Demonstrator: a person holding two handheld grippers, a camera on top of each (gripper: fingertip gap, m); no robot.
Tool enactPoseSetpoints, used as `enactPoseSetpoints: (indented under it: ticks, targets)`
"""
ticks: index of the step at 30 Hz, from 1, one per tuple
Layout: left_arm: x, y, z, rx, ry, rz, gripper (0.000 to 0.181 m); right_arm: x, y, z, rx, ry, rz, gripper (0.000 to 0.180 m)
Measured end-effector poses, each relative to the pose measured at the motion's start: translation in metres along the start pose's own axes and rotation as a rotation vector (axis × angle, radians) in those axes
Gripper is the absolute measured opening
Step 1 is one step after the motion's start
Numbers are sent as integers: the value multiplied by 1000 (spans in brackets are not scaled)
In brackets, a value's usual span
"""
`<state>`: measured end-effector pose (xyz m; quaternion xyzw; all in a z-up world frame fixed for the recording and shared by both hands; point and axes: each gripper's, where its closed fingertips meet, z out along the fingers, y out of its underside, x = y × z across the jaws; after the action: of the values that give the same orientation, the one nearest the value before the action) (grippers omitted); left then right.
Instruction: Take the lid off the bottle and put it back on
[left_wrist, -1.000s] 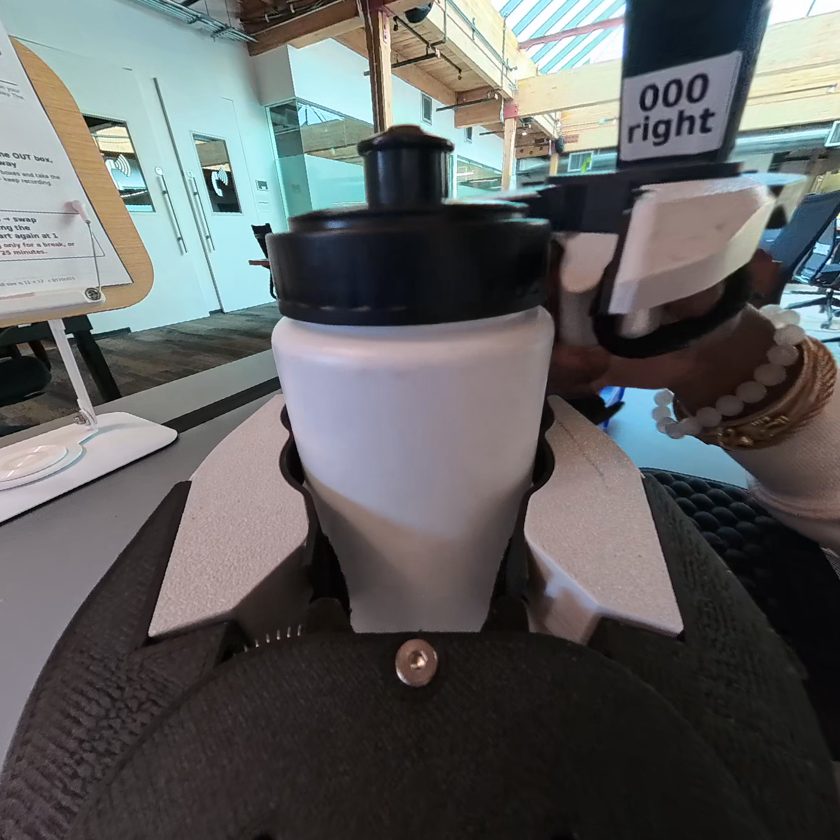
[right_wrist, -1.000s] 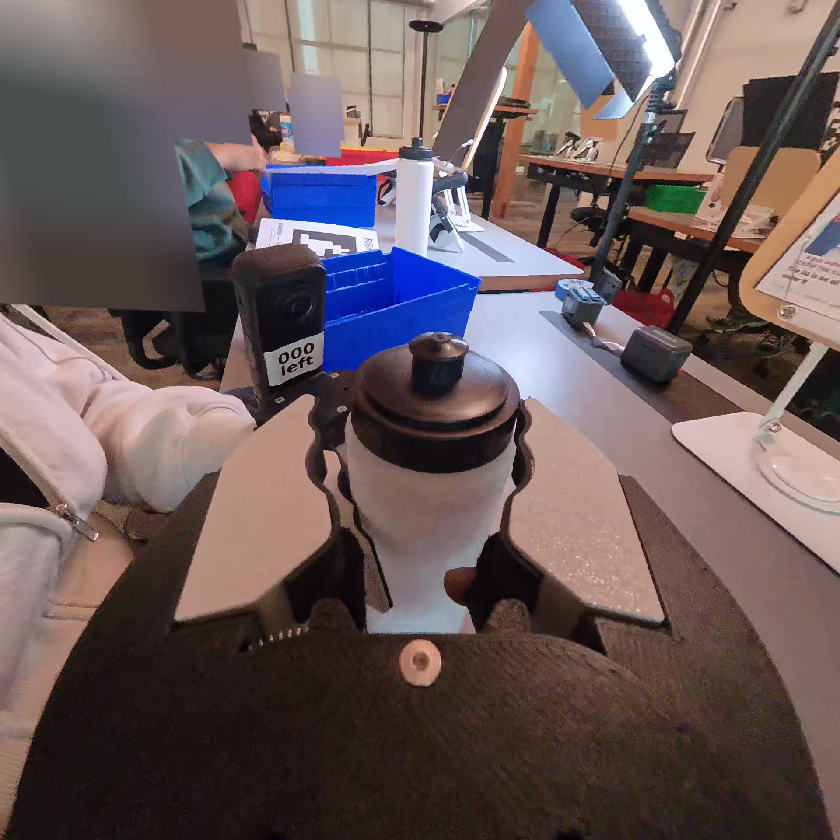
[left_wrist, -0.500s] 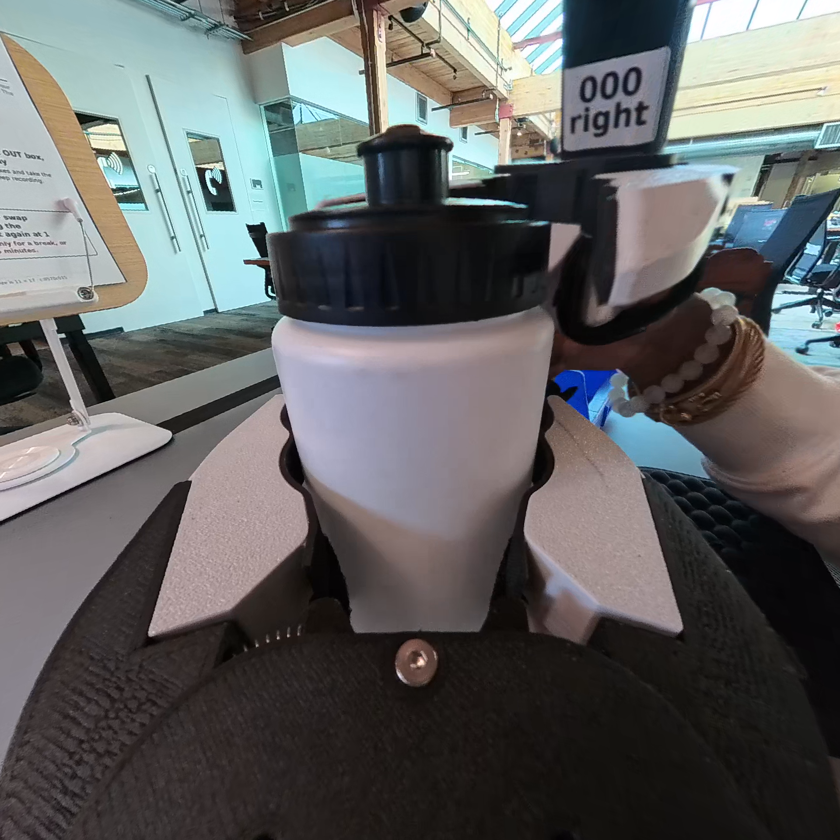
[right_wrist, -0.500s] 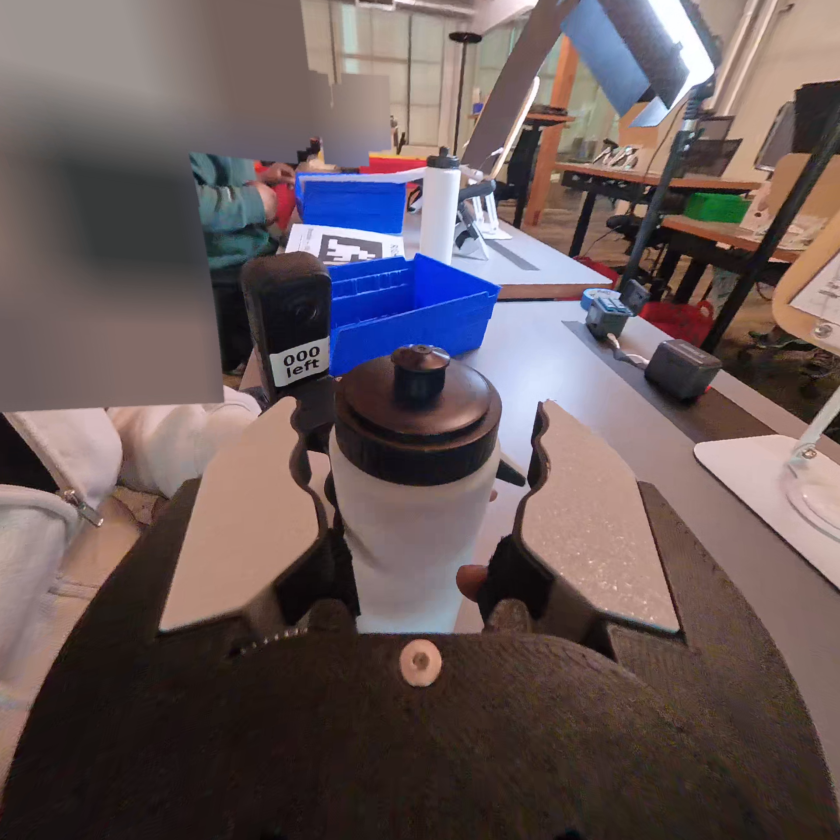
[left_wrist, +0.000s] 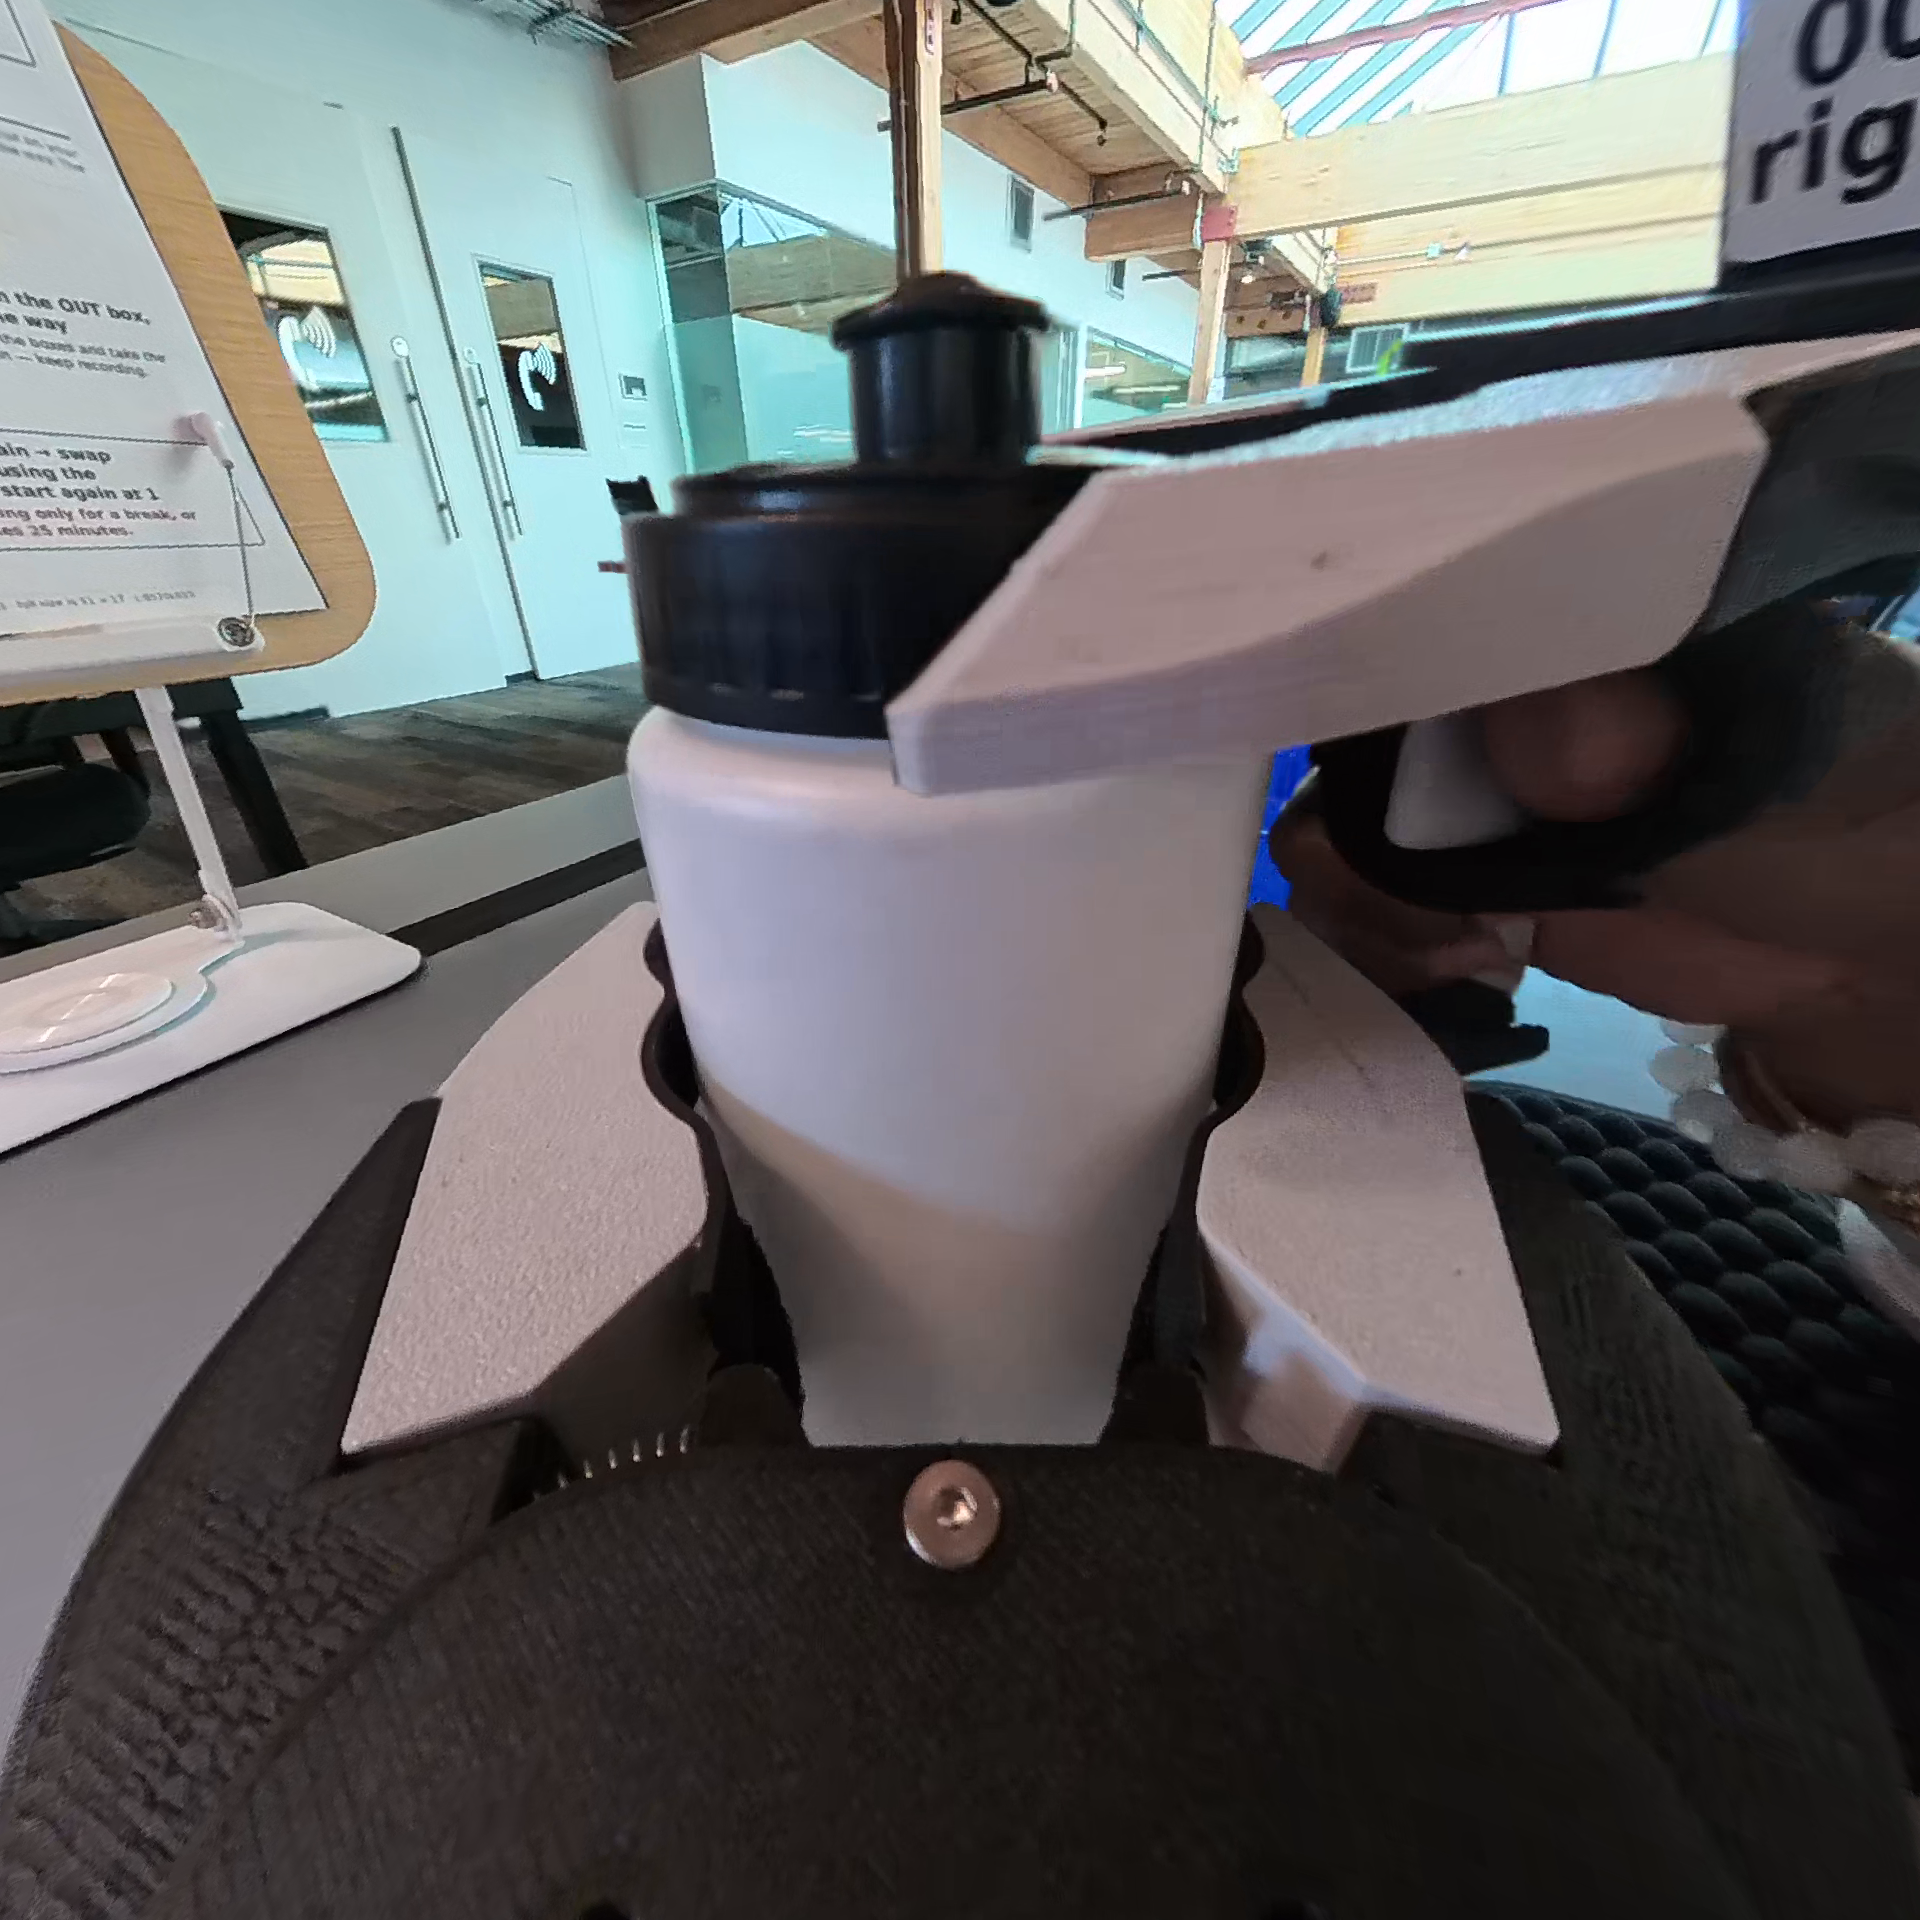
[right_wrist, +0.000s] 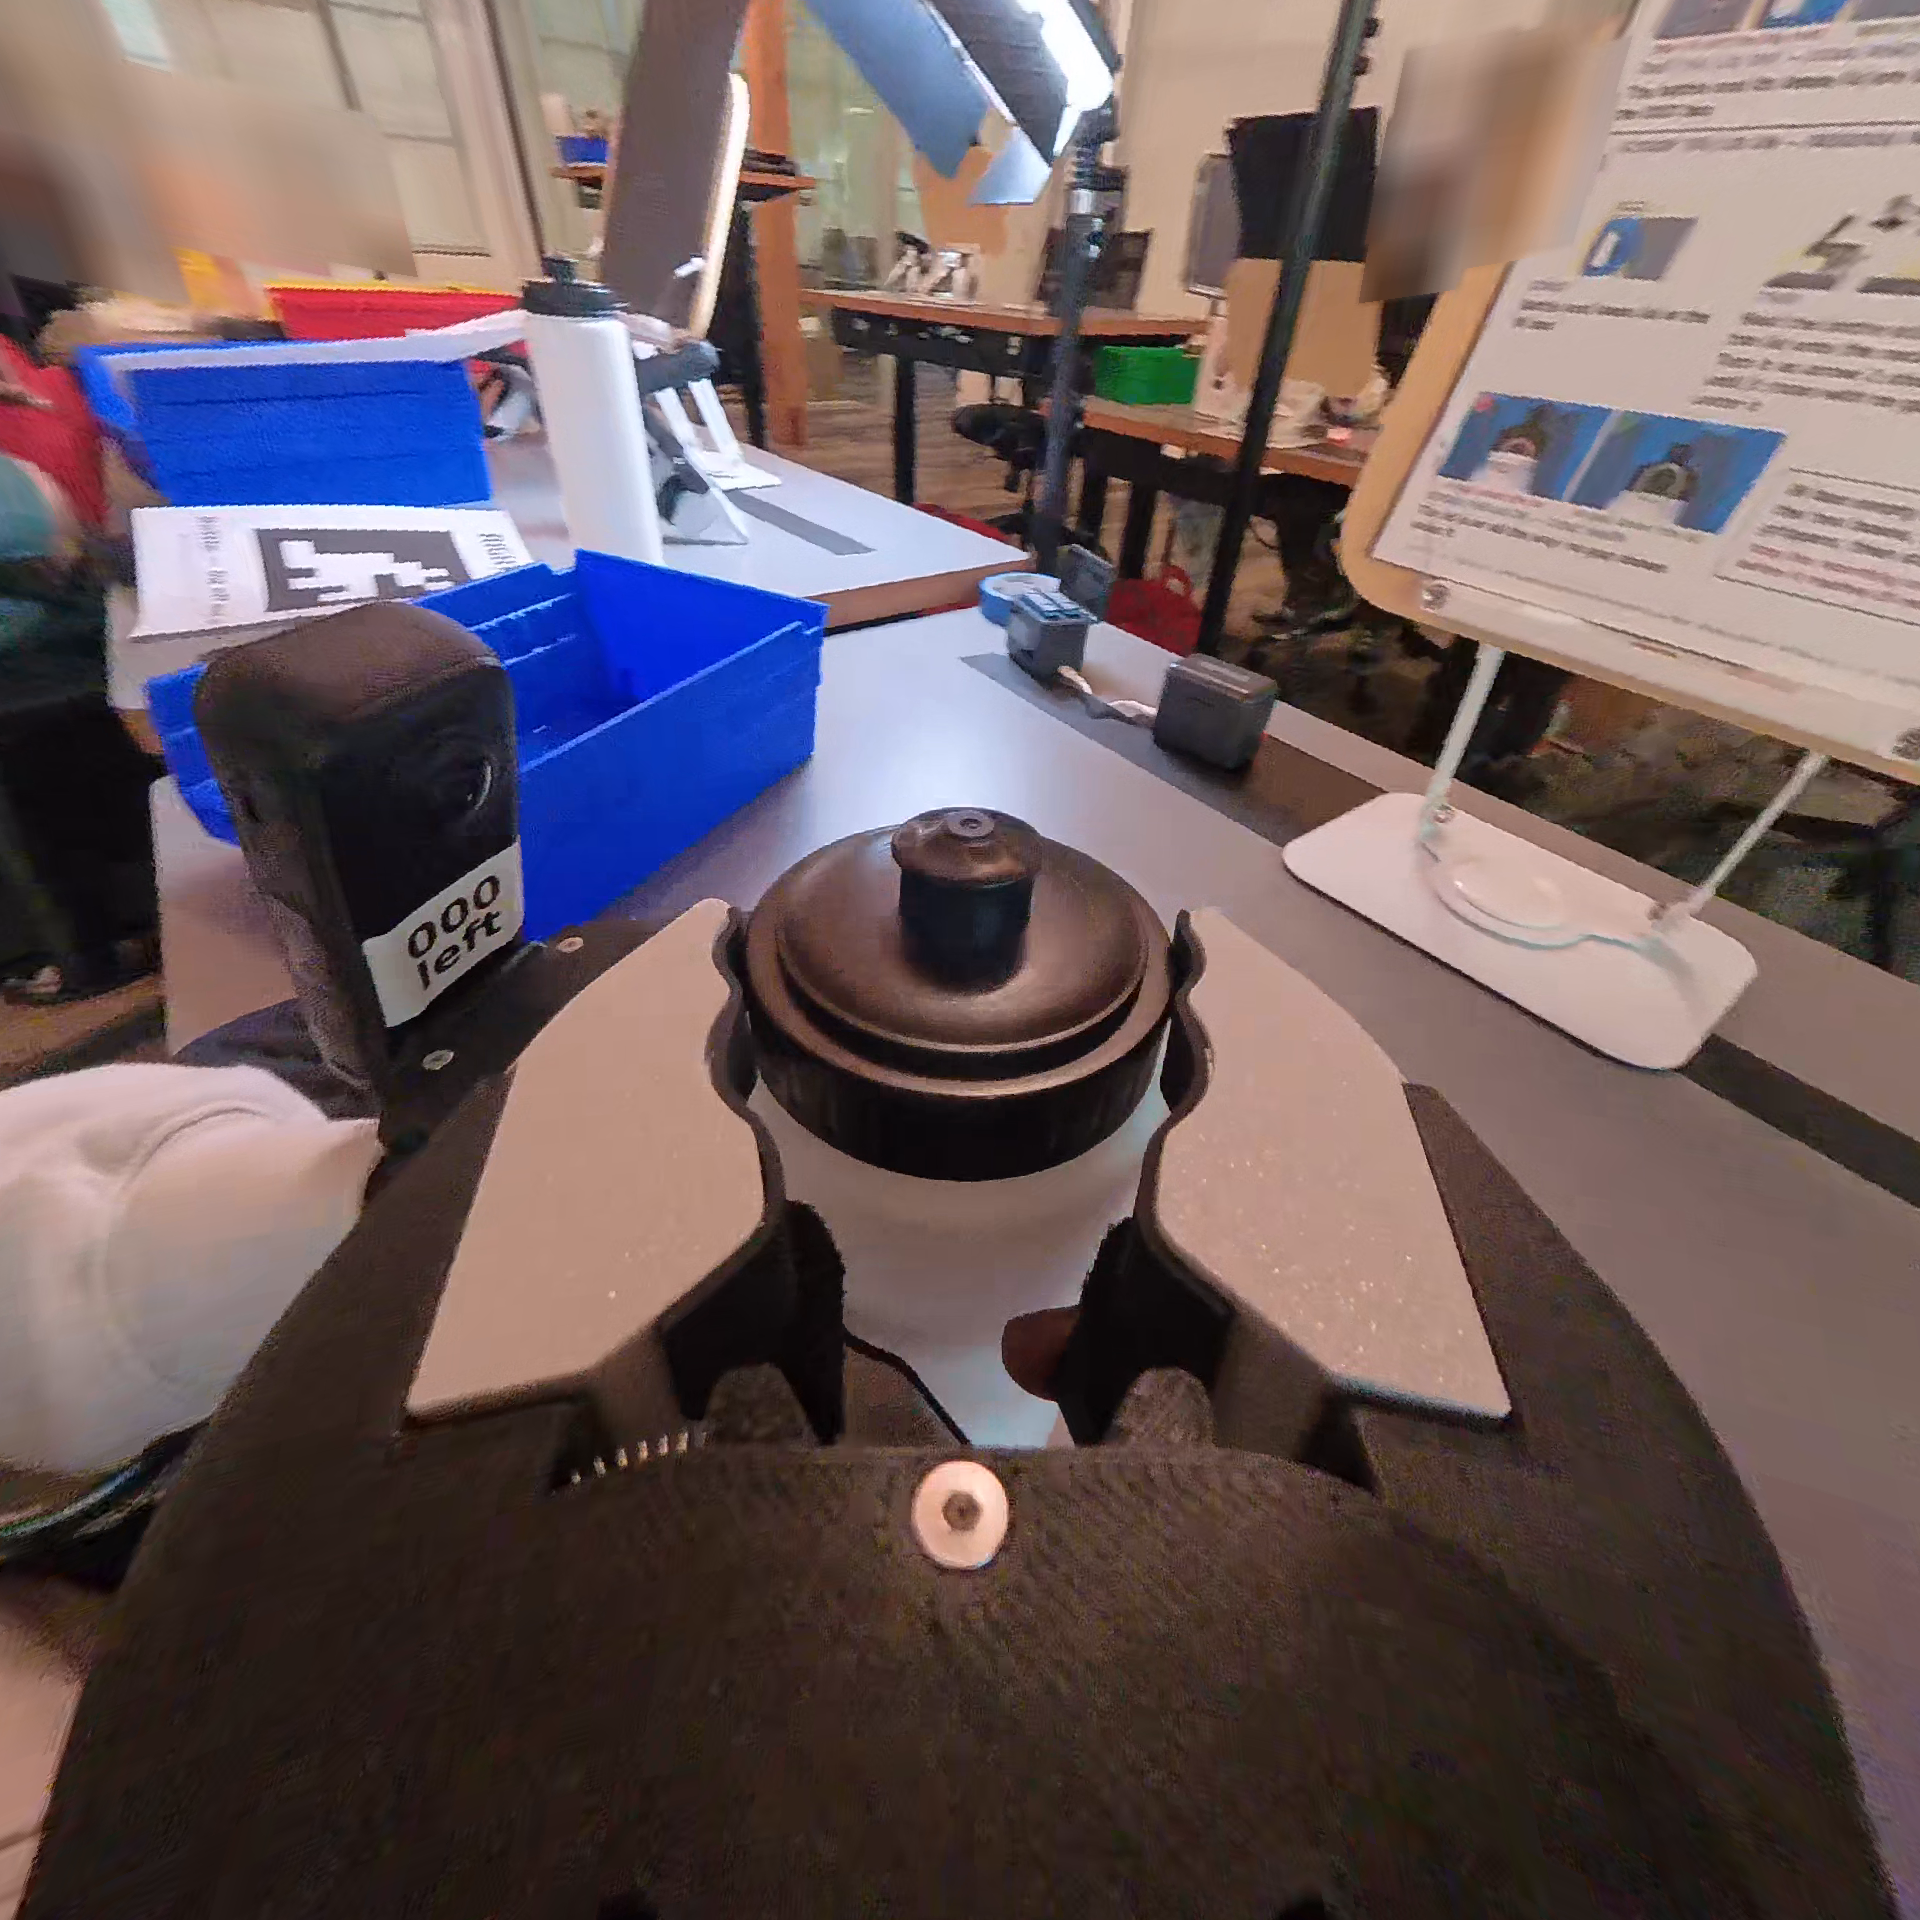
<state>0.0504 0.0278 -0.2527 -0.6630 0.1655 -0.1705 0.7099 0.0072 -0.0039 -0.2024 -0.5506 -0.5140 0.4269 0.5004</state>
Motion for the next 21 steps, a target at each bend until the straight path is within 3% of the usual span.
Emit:
enactPoseSetpoints:
  ticks: [3, 5, 7, 10, 11, 12, 15, 19, 21]
  targets:
    - [1, -1, -2, 15, 6, 4, 99, -3, 0, 0, 18, 19, -56, 79]
    - [2, -1, -2, 17, 20, 2, 99, -10, 5, 1, 0, -118, -95, 100]
    - [2, -1, -2, 17, 35, 0, 99, -21, 13, -1, -59, -341, -85, 109]
    - [3, -1, -2, 16, 44, -1, 99, -22, 3, -3, -11, -521, -94, 90]
    - [3, -1, -2, 16, 40, -3, 99, -19, 0, -1, -4, -527, -82, 78]
    - [2, -1, -2, 16, 35, -5, 98, -19, 0, 0, -15, -539, -71, 78]
    - [1, 0, -3, 8, 11, -5, 97, -18, 0, 1, -3, -474, -48, 78]
    - [-1, 1, -4, 5, -31, -13, 87, 0, 0, 1, 59, -188, 18, 77]
    - [2, 0, -5, 15, -18, -12, 87, -3, -1, -2, 82, -152, 14, 77]
